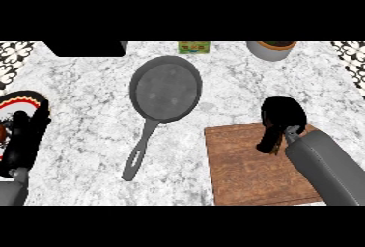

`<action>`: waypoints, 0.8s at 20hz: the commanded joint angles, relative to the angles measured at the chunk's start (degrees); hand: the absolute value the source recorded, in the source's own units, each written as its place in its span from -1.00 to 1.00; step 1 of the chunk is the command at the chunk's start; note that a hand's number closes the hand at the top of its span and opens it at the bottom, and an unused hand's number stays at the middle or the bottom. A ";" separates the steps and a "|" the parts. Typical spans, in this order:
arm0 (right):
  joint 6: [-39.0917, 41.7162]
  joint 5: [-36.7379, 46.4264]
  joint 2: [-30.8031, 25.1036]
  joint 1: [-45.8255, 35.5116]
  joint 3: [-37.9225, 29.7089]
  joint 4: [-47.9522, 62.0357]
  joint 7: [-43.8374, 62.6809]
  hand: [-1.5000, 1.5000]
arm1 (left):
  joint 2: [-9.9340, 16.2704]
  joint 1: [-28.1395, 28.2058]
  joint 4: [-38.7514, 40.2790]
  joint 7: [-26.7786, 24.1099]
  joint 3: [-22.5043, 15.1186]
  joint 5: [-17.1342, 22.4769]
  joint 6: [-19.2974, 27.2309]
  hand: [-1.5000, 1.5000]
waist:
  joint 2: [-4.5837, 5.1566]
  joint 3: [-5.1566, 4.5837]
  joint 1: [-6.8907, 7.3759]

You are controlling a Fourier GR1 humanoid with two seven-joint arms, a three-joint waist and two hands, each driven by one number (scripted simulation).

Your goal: Pick the sweet potato from the cutting board and place it in the pan

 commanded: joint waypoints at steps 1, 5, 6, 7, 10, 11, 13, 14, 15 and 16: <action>-6.02 -2.64 -5.35 4.39 -1.10 -4.54 -17.41 1.00 | 0.35 -1.08 2.70 -1.67 1.59 0.35 -0.62 0.00 | 0.20 -0.02 -0.97; -11.08 -5.26 -6.23 2.92 -7.24 -7.13 -22.94 1.00 | -0.43 0.69 0.92 -1.16 0.20 -1.58 0.35 0.00 | -0.09 -0.04 -0.29; -15.77 -3.11 -6.20 3.08 -7.03 -8.41 -24.62 1.00 | 0.24 0.78 1.54 -2.00 1.73 0.59 -1.65 0.00 | -0.10 -0.04 -0.23; -19.05 -2.89 -5.63 1.26 -8.74 -8.09 -25.87 1.00 | 0.24 -0.71 1.00 -0.32 0.82 -0.14 -1.50 0.00 | 0.03 0.03 -0.13; -23.31 -7.15 -4.67 3.10 -13.06 -13.11 -29.88 1.00 | 0.98 0.64 -0.14 0.29 1.80 0.36 -1.66 0.00 | -0.24 0.04 -0.21; -22.15 -6.81 -2.60 1.74 -11.64 -16.10 -28.33 1.00 | -0.76 -1.04 2.62 -1.02 0.86 -0.88 -0.87 0.00 | -0.09 -0.08 -0.63; -23.96 -6.67 -2.24 3.74 -12.65 -16.25 -30.76 1.00 | 1.78 0.37 -0.09 0.12 2.72 0.35 -3.00 0.00 | -0.06 -0.06 0.27; -22.53 -6.43 -1.54 2.05 -13.03 -15.14 -31.03 1.00 | -2.28 -0.11 2.47 -2.79 0.50 -2.46 -0.52 0.00 | 0.10 -0.10 0.23; -20.35 -7.01 -0.12 0.14 -13.37 -15.67 -28.79 1.00 | -2.60 0.81 -1.41 0.19 -0.12 -3.44 1.14 0.00 | 0.02 -0.09 0.51; -20.47 -7.00 -0.24 1.43 -14.55 -14.84 -31.59 1.00 | -2.37 1.42 -0.11 -1.82 0.70 -2.88 -1.37 0.00 | 0.07 -0.09 0.44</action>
